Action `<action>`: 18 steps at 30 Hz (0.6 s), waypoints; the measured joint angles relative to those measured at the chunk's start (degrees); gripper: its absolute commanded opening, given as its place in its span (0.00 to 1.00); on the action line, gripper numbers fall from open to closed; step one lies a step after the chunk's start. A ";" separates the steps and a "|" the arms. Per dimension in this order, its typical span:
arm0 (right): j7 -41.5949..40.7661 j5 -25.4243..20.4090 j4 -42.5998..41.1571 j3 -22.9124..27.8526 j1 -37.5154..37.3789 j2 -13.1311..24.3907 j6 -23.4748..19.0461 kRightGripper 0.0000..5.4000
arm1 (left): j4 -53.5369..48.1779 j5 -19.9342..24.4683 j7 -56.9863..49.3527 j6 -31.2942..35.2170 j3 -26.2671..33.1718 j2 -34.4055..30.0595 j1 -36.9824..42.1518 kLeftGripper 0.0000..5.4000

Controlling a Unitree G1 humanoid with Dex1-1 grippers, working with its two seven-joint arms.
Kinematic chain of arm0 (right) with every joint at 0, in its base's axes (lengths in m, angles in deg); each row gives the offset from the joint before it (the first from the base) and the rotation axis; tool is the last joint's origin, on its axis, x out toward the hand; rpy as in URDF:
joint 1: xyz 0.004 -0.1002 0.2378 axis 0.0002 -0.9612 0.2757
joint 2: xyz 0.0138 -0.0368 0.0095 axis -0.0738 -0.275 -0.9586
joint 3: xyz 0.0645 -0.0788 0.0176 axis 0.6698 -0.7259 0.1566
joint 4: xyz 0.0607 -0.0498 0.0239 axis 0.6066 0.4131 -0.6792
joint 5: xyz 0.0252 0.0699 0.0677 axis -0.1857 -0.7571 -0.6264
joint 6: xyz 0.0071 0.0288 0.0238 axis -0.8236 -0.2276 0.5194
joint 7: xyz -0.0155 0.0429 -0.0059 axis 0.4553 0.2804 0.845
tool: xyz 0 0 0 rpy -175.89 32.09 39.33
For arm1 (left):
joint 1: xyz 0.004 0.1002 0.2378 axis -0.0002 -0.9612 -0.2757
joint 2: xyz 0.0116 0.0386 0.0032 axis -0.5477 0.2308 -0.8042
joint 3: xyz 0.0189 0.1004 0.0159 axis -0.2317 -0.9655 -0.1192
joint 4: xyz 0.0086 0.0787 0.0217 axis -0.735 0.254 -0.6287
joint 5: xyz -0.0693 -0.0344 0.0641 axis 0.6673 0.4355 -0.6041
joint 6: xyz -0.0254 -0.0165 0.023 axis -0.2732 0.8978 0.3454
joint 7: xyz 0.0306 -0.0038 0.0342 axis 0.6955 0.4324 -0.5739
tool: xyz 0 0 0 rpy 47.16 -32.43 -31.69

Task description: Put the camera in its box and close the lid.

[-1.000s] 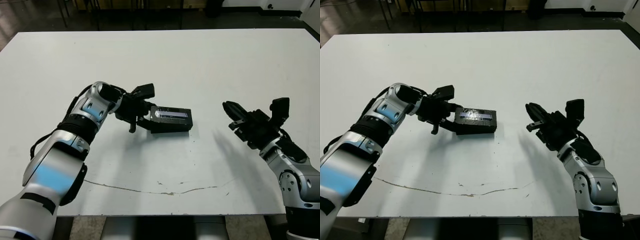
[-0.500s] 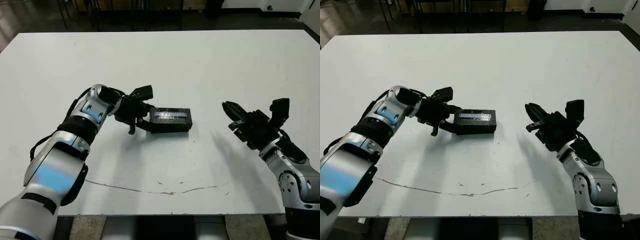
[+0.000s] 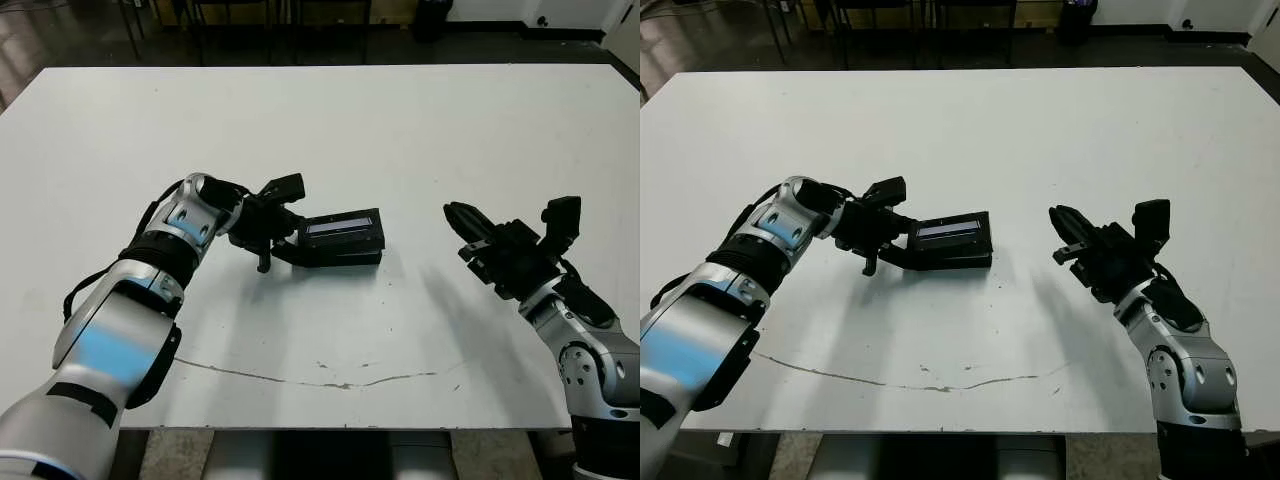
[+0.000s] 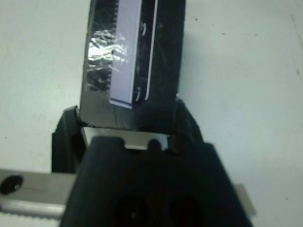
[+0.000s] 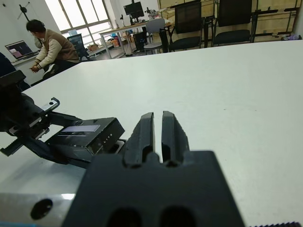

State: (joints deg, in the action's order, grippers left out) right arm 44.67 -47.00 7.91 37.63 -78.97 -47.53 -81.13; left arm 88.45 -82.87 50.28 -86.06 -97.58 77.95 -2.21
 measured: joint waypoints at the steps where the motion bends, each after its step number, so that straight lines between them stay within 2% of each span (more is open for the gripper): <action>1: 0.02 -0.05 -0.04 0.00 0.00 0.00 -0.14 0.00 | 0.00 0.00 -0.01 -0.03 -0.05 0.01 0.01 0.27; 7: 0.01 -0.04 -0.02 -0.04 0.01 -0.01 -0.19 0.00 | 0.30 0.26 0.11 0.18 0.69 0.18 0.05 0.27; 18: 0.43 0.13 -0.02 -0.15 -0.05 -0.03 -0.27 0.00 | 2.28 6.76 2.81 5.26 9.73 -0.73 -2.11 0.26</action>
State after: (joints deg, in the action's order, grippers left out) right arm 45.10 -46.88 7.89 37.48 -79.02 -47.57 -81.40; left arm 90.73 -76.11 53.09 -80.80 -87.85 77.21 -4.32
